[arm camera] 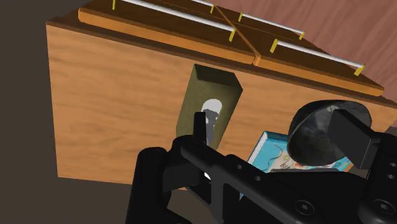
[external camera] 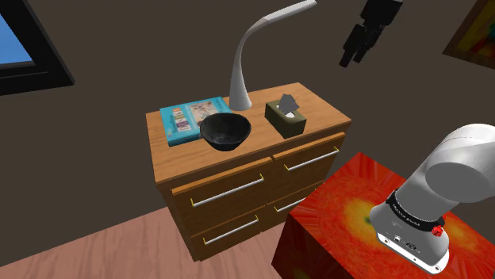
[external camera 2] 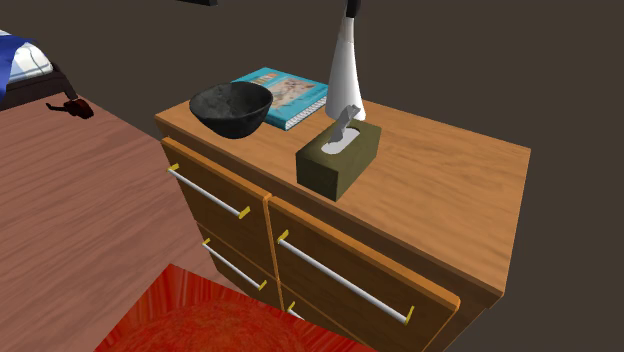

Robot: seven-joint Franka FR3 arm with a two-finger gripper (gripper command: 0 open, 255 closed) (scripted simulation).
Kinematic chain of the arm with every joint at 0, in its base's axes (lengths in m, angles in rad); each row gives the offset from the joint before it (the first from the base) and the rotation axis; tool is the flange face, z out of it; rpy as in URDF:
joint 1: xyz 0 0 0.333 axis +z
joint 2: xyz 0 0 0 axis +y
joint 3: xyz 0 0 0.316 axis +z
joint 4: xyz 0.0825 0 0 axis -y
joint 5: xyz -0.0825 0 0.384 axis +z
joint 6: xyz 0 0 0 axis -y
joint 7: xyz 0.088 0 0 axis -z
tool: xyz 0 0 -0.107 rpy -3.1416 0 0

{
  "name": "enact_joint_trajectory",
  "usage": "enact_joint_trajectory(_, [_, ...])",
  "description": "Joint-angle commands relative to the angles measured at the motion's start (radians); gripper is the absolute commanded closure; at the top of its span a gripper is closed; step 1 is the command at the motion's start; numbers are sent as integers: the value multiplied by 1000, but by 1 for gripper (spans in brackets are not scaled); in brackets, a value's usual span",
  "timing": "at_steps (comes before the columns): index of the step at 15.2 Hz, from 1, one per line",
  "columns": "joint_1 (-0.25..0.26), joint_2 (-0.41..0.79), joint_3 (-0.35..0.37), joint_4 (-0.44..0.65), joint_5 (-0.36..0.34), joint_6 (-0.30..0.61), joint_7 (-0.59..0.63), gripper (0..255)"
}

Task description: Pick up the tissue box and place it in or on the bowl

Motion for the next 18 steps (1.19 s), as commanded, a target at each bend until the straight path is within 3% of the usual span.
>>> enact_joint_trajectory(1, [0, 0, 0, 0, 0, 0, 0, 0])
enact_joint_trajectory(10, [119, 328, -228, 50, 69, 155, -459, 0])
enact_joint_trajectory(18, [208, 711, -349, 229, 244, 170, -894, 0])
